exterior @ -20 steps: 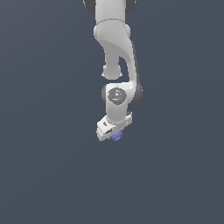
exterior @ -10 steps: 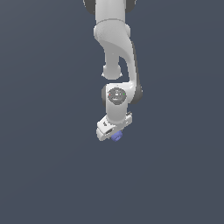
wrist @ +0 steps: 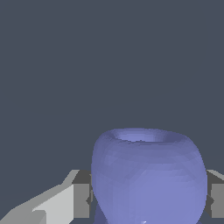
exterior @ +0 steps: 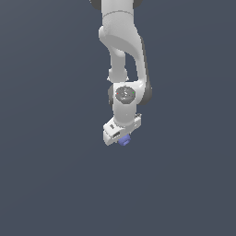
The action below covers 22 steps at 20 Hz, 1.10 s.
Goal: Pick up the object and move it to a goal position.
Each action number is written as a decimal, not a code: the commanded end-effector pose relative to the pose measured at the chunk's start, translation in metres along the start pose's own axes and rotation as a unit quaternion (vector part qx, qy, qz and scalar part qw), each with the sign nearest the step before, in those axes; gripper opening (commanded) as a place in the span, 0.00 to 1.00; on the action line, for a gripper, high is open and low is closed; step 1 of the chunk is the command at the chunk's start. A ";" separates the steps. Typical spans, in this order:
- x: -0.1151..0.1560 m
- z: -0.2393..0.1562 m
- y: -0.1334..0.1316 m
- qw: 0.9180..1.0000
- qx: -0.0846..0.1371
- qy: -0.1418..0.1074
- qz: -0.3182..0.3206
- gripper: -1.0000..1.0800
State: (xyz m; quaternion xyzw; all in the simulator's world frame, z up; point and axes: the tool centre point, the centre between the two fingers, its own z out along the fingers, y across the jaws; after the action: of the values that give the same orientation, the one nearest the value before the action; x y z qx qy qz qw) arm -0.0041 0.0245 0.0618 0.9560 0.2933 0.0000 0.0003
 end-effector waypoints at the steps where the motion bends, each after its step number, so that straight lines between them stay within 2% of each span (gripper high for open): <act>1: 0.000 -0.013 -0.006 1.000 0.000 0.000 0.000 0.00; 14: -0.004 -0.114 -0.049 1.000 -0.001 0.000 -0.001 0.00; 22: -0.004 -0.150 -0.063 1.000 0.000 0.000 -0.001 0.00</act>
State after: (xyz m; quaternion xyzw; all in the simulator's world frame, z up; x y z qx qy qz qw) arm -0.0412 0.0735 0.2071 0.9557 0.2944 0.0005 0.0005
